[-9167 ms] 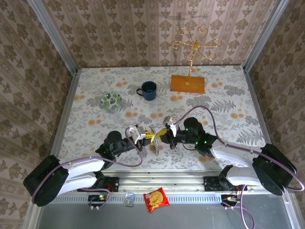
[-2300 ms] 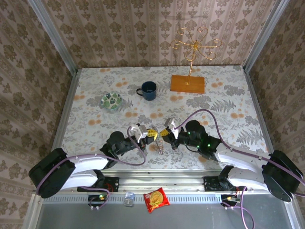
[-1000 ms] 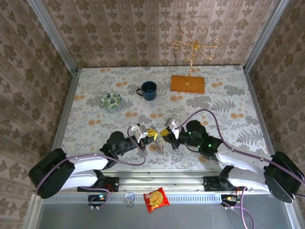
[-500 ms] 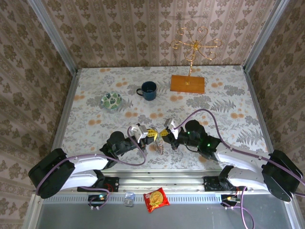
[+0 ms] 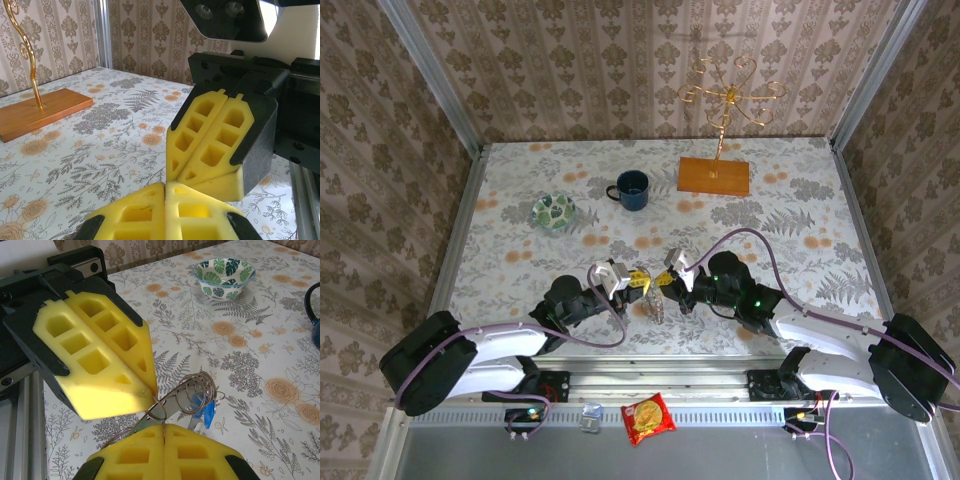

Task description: Put the keys on the keyring

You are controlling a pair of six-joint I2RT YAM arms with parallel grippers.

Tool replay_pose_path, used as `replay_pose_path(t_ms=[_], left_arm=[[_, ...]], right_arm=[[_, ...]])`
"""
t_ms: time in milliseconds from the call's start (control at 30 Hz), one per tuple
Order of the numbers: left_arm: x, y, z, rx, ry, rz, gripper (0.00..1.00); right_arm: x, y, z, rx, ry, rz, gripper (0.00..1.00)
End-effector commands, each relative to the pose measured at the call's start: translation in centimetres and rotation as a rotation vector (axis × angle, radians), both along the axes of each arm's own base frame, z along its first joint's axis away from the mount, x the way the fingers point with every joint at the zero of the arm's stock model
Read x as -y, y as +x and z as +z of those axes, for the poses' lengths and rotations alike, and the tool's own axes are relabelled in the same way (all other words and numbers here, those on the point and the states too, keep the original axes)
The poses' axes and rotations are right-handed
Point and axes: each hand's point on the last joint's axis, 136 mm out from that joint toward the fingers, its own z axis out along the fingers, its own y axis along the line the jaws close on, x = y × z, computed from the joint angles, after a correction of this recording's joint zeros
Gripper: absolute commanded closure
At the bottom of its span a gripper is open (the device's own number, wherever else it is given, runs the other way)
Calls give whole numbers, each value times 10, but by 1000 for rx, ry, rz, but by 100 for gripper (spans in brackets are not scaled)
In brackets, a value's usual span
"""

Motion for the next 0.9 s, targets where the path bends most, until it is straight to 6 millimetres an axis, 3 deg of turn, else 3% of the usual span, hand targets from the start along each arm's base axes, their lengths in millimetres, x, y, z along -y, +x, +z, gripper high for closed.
replay_pose_path(t_ms=[0, 867], left_arm=[[4, -2, 22, 58, -51, -12, 100], [5, -1, 24, 65, -57, -9, 100]], right_arm=[[-10, 3, 26, 58, 58, 31, 100], [-22, 0, 23, 34, 73, 64, 100]])
